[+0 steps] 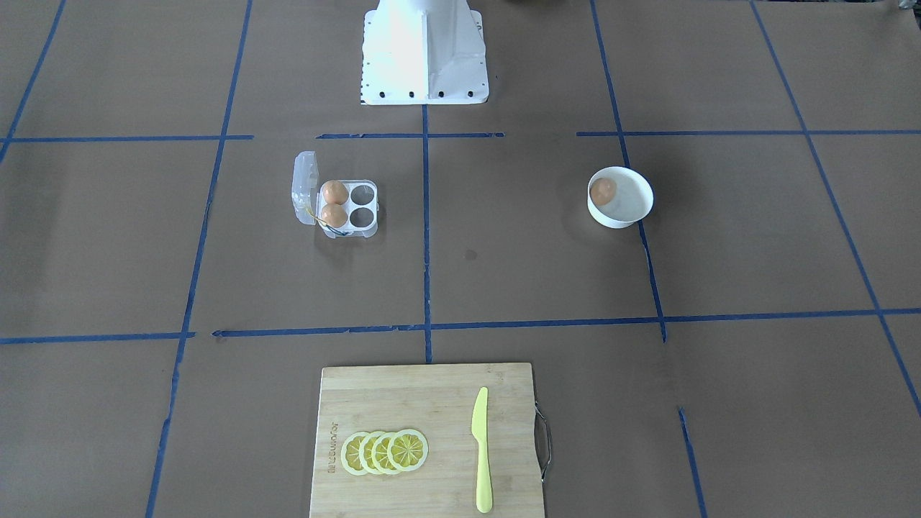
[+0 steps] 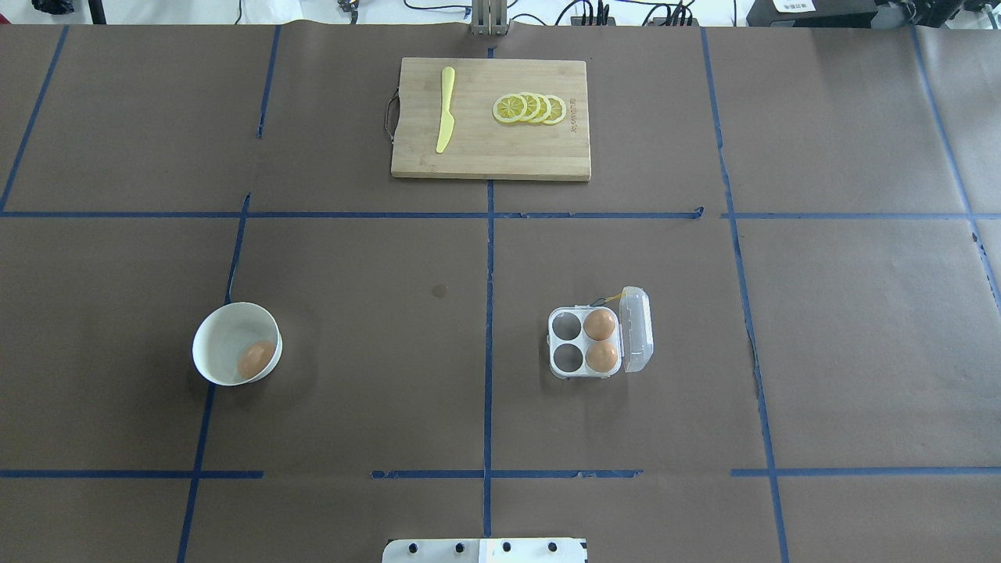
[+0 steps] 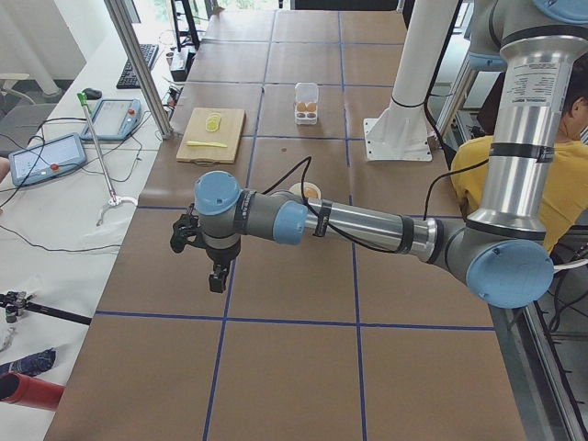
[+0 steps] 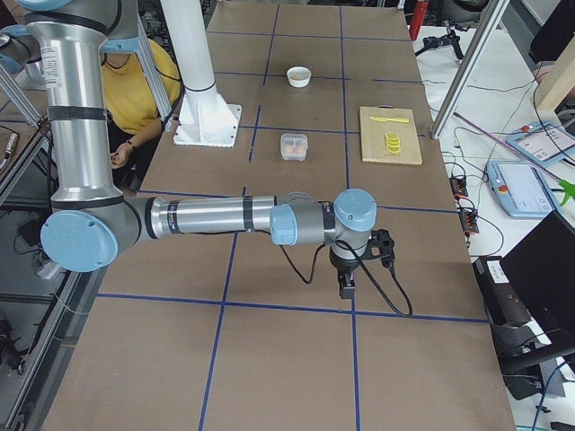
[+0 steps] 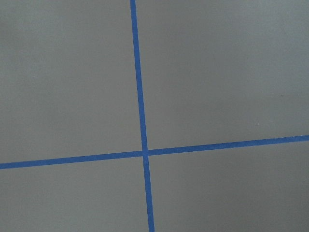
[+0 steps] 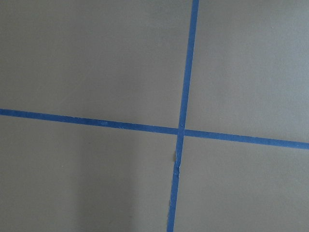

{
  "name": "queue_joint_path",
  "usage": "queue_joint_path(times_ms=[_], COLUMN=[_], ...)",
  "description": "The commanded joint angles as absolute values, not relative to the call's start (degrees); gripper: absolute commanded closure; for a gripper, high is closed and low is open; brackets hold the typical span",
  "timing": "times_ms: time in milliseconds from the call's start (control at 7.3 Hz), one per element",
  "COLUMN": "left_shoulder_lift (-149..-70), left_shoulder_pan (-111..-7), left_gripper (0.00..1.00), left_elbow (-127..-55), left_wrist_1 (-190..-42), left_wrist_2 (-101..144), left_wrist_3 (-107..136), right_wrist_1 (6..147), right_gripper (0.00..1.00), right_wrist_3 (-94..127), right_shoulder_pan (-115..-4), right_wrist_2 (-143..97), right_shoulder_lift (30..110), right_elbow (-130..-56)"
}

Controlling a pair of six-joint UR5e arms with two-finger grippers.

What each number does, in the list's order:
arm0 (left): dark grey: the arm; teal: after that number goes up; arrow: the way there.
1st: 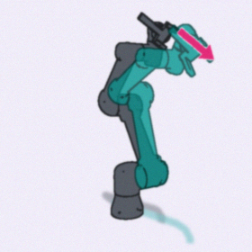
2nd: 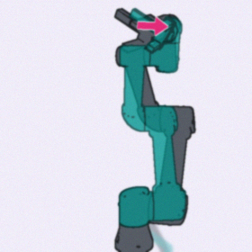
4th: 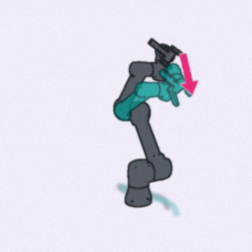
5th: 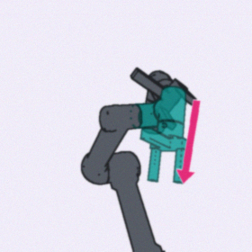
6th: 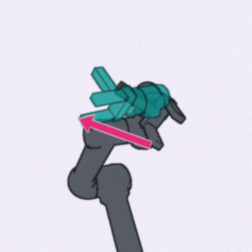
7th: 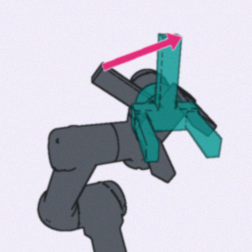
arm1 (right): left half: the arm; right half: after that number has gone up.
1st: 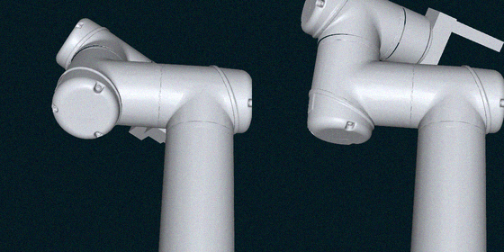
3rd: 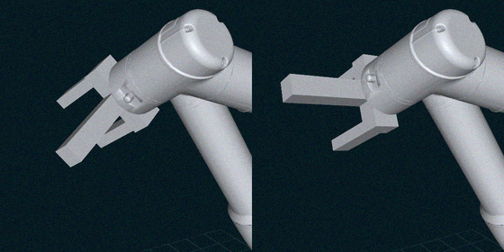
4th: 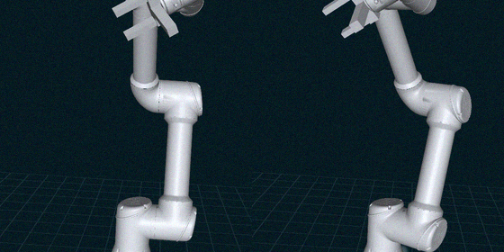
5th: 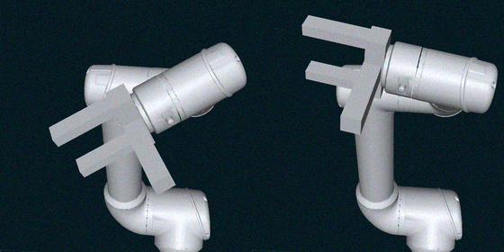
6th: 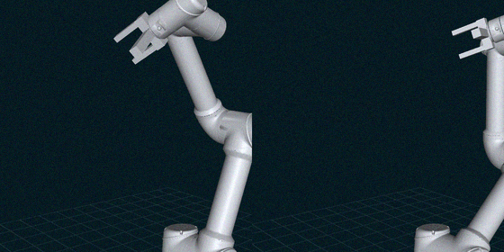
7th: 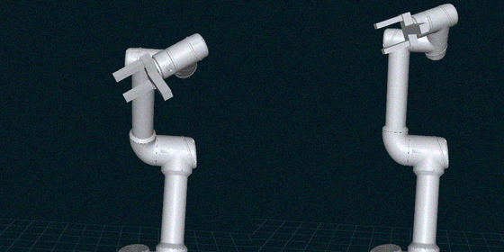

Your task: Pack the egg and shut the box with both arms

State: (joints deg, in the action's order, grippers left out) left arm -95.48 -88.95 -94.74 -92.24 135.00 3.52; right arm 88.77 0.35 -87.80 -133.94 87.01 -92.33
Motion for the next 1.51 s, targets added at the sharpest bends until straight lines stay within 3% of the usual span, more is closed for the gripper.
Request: queue_joint_path(times_ms=[0, 959, 1370], left_shoulder_lift=[-95.45, -95.45, -94.84], left_shoulder_pan=[-88.86, -86.05, -86.13], left_gripper=[0.00, 0.00, 0.00], left_elbow=[-96.49, -97.02, -96.61], left_wrist_1=[-92.20, -92.29, -97.64], left_wrist_2=[136.39, 137.02, 137.63], left_wrist_3=[3.43, 3.43, 3.43], right_wrist_1=[88.77, 88.77, 82.46], right_gripper=[0.00, 0.00, 0.00], right_wrist_3=[0.35, 0.18, 0.44], right_shoulder_pan=[-87.80, -87.02, -86.48], right_wrist_2=[-133.95, -134.12, -135.43], right_shoulder_lift=[87.01, 86.49, 87.54], right_elbow=[-92.37, -92.21, -93.07])
